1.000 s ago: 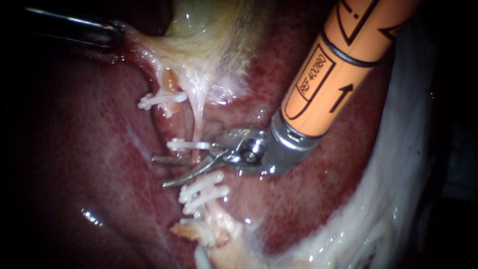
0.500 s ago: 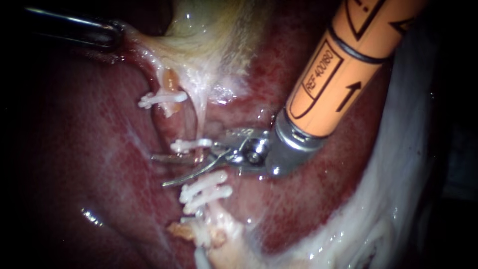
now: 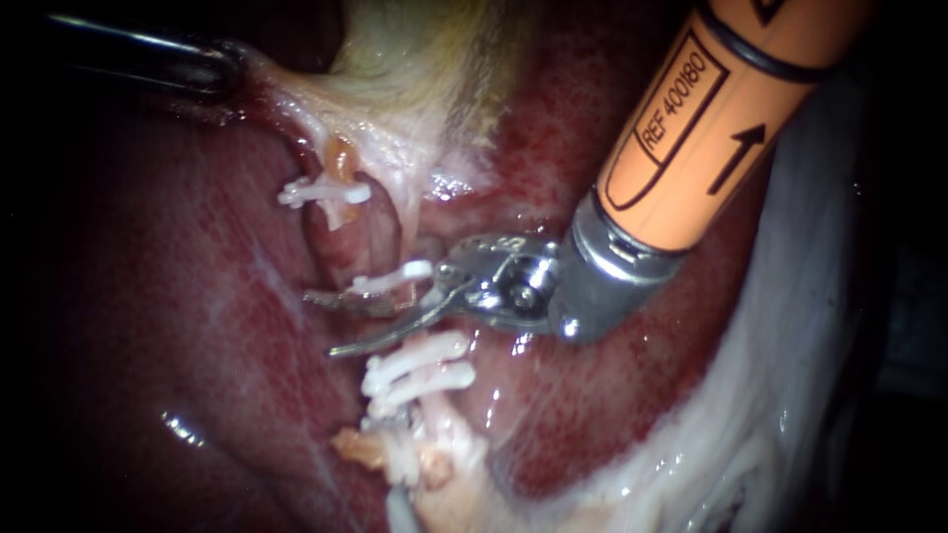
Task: Go to the cutting position right tube
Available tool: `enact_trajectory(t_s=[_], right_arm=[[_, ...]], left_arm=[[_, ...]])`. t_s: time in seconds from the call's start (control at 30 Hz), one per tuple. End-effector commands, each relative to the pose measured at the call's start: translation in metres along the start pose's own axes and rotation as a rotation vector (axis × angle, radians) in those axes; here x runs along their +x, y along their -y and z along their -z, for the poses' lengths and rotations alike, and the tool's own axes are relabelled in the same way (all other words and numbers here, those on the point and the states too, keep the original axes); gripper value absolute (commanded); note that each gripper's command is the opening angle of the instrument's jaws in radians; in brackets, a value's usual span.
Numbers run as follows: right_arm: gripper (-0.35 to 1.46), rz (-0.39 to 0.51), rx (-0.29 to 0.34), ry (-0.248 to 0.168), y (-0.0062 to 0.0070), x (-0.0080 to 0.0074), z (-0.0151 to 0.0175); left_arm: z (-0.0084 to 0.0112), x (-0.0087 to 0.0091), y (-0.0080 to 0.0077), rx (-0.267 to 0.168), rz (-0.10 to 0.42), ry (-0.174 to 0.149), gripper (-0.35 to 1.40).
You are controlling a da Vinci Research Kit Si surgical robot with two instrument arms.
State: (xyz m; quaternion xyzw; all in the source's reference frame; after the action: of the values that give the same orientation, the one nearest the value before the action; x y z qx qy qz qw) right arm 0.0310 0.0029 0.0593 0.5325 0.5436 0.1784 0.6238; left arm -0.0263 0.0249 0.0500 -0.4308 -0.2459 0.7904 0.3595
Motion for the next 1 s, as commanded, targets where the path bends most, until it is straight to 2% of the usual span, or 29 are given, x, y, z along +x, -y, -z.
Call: enact_trajectory(t_s=[0.03, 0.1, 0.17, 0.23, 0.27, 0.57, 1.0], right_arm=[[1.22, 0.000, 0.000, 0.001, 0.0000, -0.0001, 0.0000], [1.17, 0.000, 0.000, 0.001, -0.0001, -0.0001, 0.0000], [0.95, 0.001, 0.000, 0.002, -0.0001, -0.0002, -0.0001], [0.14, 0.001, 0.000, 0.002, -0.0001, -0.0003, 0.0000], [-0.35, 0.007, -0.002, 0.001, -0.0001, -0.0004, 0.0001], [-0.35, 0.008, 0.014, 0.012, -0.0008, -0.0006, 0.0004], [-0.35, 0.009, 0.016, 0.013, -0.0009, -0.0008, 0.0006]], left_arm=[[0.0000, 0.0000, 0.0000, 0.000, 0.000, 0.000, -0.35], [0.0000, 0.0000, 0.0000, 0.000, 0.000, 0.000, -0.35], [0.0000, 0.0000, 0.0000, -0.001, 0.000, 0.000, -0.35], [0.0000, 0.0000, 0.0000, -0.001, 0.000, 0.000, -0.35], [0.0000, 0.0000, 0.0000, 0.000, 0.000, 0.000, -0.35], [0.0000, 0.0001, 0.0000, 0.000, 0.000, 0.000, -0.35], [-0.0001, 0.0001, 0.0001, 0.000, 0.000, 0.000, -0.35]])
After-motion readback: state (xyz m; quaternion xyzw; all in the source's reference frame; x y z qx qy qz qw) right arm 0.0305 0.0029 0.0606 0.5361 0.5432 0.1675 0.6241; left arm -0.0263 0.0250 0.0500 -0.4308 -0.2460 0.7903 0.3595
